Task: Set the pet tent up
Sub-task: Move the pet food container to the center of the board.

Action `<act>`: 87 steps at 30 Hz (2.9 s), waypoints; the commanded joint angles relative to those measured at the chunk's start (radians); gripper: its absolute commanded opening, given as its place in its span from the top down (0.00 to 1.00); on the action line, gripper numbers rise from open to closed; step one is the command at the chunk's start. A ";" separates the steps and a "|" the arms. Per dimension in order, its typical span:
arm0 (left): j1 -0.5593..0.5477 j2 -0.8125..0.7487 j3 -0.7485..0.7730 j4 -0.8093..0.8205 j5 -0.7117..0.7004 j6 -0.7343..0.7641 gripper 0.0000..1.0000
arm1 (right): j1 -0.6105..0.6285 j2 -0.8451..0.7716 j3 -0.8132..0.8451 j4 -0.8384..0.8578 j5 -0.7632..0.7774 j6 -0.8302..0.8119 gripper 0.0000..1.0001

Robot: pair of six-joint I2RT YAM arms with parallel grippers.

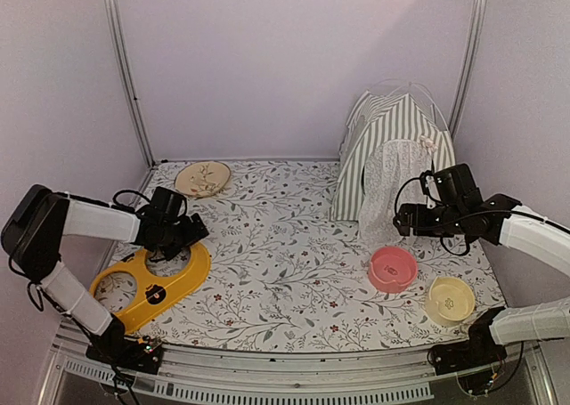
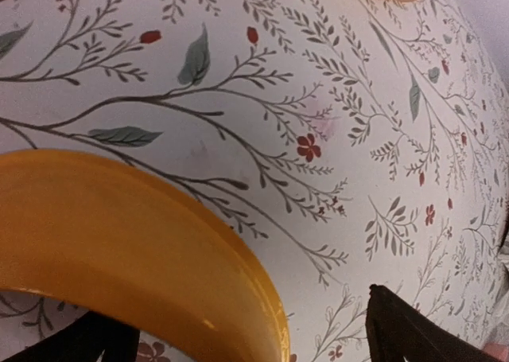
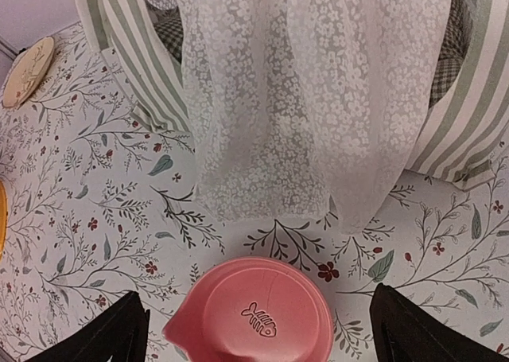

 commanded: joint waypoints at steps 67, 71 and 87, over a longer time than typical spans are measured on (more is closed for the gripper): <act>0.277 -0.377 -0.200 0.065 0.287 0.251 0.01 | 0.314 0.460 0.094 -0.056 -0.021 0.119 0.22; 0.275 -0.317 -0.227 0.122 0.332 0.240 0.01 | 0.313 0.503 0.091 -0.028 -0.016 0.101 0.29; -0.124 -0.090 -0.203 0.319 0.247 0.026 0.02 | 0.313 0.525 0.092 0.007 -0.039 0.081 0.71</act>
